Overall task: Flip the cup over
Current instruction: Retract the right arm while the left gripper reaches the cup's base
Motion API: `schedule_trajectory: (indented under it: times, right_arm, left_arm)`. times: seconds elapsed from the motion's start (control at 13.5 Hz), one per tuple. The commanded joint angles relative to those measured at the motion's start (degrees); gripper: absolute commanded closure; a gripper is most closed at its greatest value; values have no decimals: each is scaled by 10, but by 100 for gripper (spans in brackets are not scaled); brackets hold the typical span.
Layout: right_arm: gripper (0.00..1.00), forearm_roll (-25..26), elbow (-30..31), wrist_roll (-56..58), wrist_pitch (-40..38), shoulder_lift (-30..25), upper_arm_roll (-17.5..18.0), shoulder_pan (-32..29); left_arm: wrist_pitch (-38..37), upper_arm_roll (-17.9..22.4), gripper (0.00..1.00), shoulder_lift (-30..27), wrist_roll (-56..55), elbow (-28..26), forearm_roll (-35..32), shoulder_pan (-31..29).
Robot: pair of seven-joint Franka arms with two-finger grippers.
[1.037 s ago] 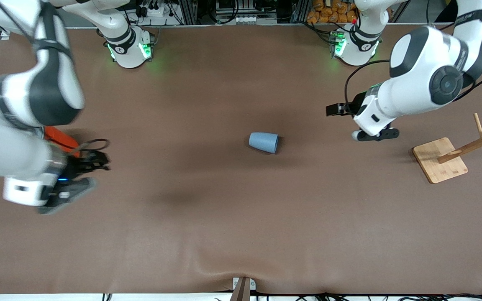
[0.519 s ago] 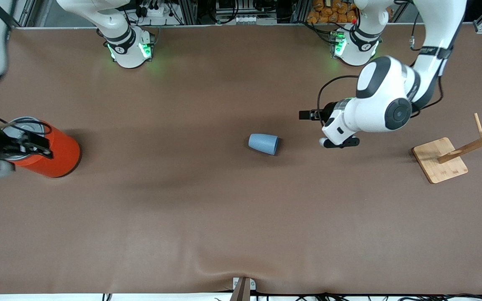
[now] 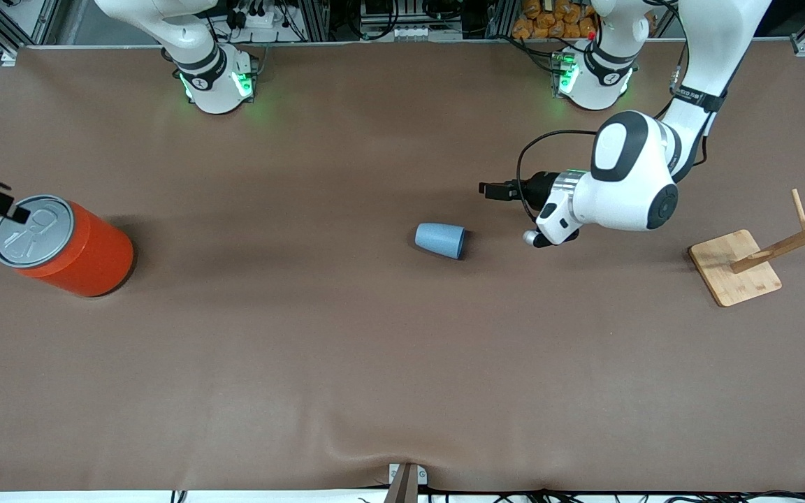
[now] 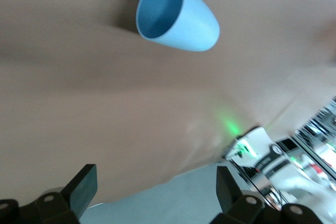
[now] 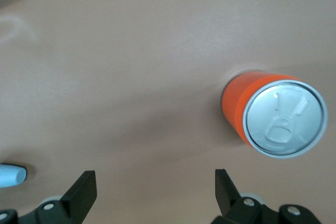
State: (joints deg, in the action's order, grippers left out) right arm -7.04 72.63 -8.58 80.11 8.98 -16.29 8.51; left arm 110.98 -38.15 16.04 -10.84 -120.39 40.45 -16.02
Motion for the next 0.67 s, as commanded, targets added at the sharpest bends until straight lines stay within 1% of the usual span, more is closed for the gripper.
schedule_trajectory:
  times: [0.0, 0.07, 0.15, 0.3, 0.44, 0.59]
  right_arm:
    - [0, 31, 111, -21, 21, -108, 41, -28]
    - [0, 39, 151, -20, 47, -137, 42, -29]
    - [0, 54, 168, -19, 59, -149, 43, -29]
    - [0, 69, 162, 13, 72, -142, 43, -32]
    - [0, 68, 161, 54, 86, -136, 43, -58]
    - [0, 64, 159, 51, 85, -136, 39, -56]
  left_arm:
    - [13, -3, 0, 13, 73, -22, 46, -19]
    - [26, -3, 0, 15, 85, -26, 46, -19]
    - [46, -3, 0, 27, 105, -29, 46, -18]
    - [70, -3, 0, 66, 172, -30, 69, -20]
    - [82, -3, 0, 88, 236, -32, 117, -19]
    - [121, -4, 0, 121, 294, -31, 152, -14]
